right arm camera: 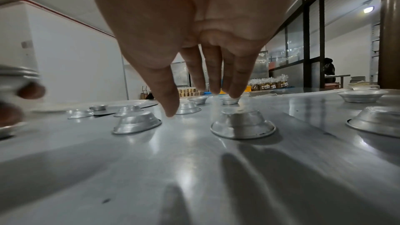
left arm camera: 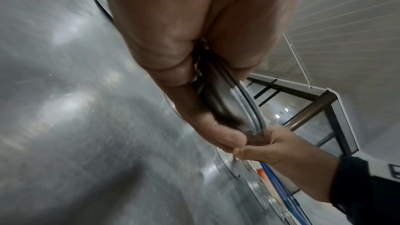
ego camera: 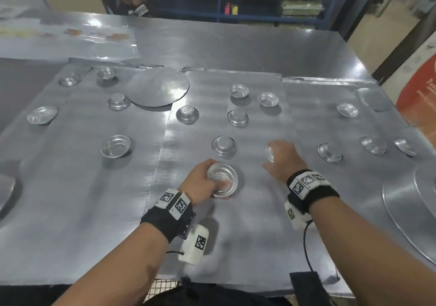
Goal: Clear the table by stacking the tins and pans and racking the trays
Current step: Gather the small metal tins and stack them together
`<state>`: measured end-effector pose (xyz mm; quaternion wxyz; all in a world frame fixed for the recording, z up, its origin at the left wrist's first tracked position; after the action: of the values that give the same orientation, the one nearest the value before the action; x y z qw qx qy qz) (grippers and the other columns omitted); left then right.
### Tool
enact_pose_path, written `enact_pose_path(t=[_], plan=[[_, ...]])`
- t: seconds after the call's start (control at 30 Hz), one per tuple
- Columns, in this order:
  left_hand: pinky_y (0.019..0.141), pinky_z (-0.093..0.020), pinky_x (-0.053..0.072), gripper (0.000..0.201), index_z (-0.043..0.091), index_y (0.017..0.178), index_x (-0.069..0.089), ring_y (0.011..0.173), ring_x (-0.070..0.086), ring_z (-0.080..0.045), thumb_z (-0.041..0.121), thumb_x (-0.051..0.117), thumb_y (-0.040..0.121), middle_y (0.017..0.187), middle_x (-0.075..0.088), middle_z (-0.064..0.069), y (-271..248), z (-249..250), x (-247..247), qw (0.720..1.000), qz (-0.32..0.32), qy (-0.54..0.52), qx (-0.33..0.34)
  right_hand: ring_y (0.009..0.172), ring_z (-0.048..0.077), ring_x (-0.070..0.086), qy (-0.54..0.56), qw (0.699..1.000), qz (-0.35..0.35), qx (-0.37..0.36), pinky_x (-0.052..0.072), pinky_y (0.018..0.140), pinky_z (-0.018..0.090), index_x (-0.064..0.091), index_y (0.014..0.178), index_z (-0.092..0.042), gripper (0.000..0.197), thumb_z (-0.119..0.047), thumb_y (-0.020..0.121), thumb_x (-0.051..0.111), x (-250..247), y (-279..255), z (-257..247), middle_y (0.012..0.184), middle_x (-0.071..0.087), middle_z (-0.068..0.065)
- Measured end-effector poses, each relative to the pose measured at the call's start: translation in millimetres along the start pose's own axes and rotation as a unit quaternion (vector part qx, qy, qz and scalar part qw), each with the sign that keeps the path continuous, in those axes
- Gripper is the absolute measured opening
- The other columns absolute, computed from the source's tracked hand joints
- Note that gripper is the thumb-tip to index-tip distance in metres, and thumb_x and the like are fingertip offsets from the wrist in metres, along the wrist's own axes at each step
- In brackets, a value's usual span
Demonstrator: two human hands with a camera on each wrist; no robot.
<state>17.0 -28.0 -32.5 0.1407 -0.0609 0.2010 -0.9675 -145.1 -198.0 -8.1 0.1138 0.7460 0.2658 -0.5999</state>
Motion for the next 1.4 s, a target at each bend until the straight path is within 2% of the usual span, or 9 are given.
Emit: enact_pose_path(t=[0.23,0.37,0.53,0.73,0.9,1.0,1.1,1.23,1.4], plan=[[0.072,-0.057,0.060,0.033,0.006,0.107,0.060,0.086,0.071,-0.046,-0.012,0.069,0.081,0.106,0.066,-0.029,-3.8,-2.4,-8.2,0.998,0.059,-0.021,0.000,0.122,0.035,0.045,-0.087,0.994,-0.058,0.045,0.040,0.097,0.036,0.052,0.119,-0.002,0.049,-0.032,0.084,0.066,0.1,37.3,21.1,0.125,0.052,0.013],[0.066,-0.047,0.061,0.031,0.008,0.104,0.062,0.082,0.072,-0.044,-0.010,0.068,0.080,0.103,0.066,-0.031,-11.0,-8.2,-5.0,0.995,0.094,-0.038,0.001,0.107,0.037,0.055,-0.089,0.991,-0.077,0.061,0.044,0.079,0.034,0.063,0.104,-0.007,0.044,-0.038,0.074,0.064,8.4,45.2,33.4,0.110,0.060,0.014],[0.067,-0.051,0.061,0.032,0.008,0.104,0.062,0.084,0.071,-0.047,-0.007,0.071,0.078,0.103,0.067,-0.031,-16.8,-14.0,-0.6,0.992,0.116,-0.039,-0.004,0.112,0.041,0.055,-0.040,0.995,-0.037,0.083,0.049,0.086,0.041,0.050,0.116,-0.005,0.050,-0.027,0.078,0.076,4.4,37.8,34.4,0.117,0.055,0.018],[0.077,-0.061,0.058,0.037,0.022,0.098,0.067,0.088,0.072,-0.042,0.015,0.081,0.065,0.099,0.072,-0.019,-19.8,-15.6,4.2,0.992,0.126,-0.013,-0.008,0.103,0.041,0.054,0.053,0.997,0.053,0.011,0.045,0.082,0.039,0.049,0.113,-0.008,0.051,-0.024,0.075,0.077,-10.0,19.0,12.4,0.113,0.054,0.016],[0.074,-0.061,0.059,0.032,0.008,0.105,0.063,0.091,0.069,-0.049,-0.005,0.072,0.077,0.104,0.068,-0.026,-26.7,-14.5,6.9,0.989,0.138,-0.054,-0.022,0.105,0.021,0.052,0.181,0.973,0.120,-0.074,0.044,0.089,0.030,0.048,0.129,-0.017,0.066,-0.027,0.074,0.083,-24.7,-15.9,-23.6,0.126,0.045,0.006],[0.073,-0.061,0.058,0.025,-0.003,0.109,0.059,0.089,0.067,-0.049,-0.010,0.062,0.085,0.103,0.061,-0.028,-31.0,-13.8,8.1,0.985,0.141,-0.092,-0.036,0.103,0.014,0.051,0.248,0.946,0.163,-0.130,0.040,0.093,0.019,0.053,0.126,-0.018,0.063,-0.032,0.073,0.085,-31.1,-40.2,-44.0,0.126,0.041,0.003],[0.072,-0.059,0.059,0.025,-0.006,0.112,0.060,0.089,0.064,-0.038,0.015,0.061,0.097,0.105,0.060,-0.023,-36.0,-10.8,12.8,0.975,0.145,-0.158,-0.048,0.100,0.015,0.055,0.318,0.907,0.189,-0.200,0.046,0.095,0.020,0.056,0.114,-0.012,0.058,-0.031,0.070,0.089,-30.4,-62.0,-61.0,0.114,0.045,0.001],[0.075,-0.049,0.061,0.064,0.000,0.119,0.066,0.101,0.069,-0.038,0.056,0.040,0.101,0.112,0.071,-0.022,-40.0,-9.8,16.8,0.969,0.117,-0.208,-0.059,0.103,0.015,0.060,0.391,0.876,0.147,-0.240,0.050,0.094,0.023,0.054,0.112,-0.013,0.058,-0.026,0.068,0.090,-16.7,-80.1,-76.1,0.110,0.054,-0.002],[0.089,-0.055,0.057,0.049,0.007,0.119,0.066,0.097,0.071,-0.039,0.048,0.058,0.096,0.113,0.070,-0.026,-39.4,-12.6,10.0,0.977,0.124,-0.173,-0.032,0.109,0.006,0.064,0.415,0.876,0.046,-0.242,0.051,0.099,0.027,0.052,0.116,-0.023,0.061,-0.028,0.068,0.089,10.7,-85.6,-88.2,0.115,0.058,-0.024]])
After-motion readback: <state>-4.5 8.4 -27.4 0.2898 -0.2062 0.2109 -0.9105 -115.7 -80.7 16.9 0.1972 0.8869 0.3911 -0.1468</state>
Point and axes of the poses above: each hand's wrist, its own y-axis towards the middle knuckle, its own x-axis out of the palm, z = x × y, the point moved 7 cm from there along y, towards the middle knuckle
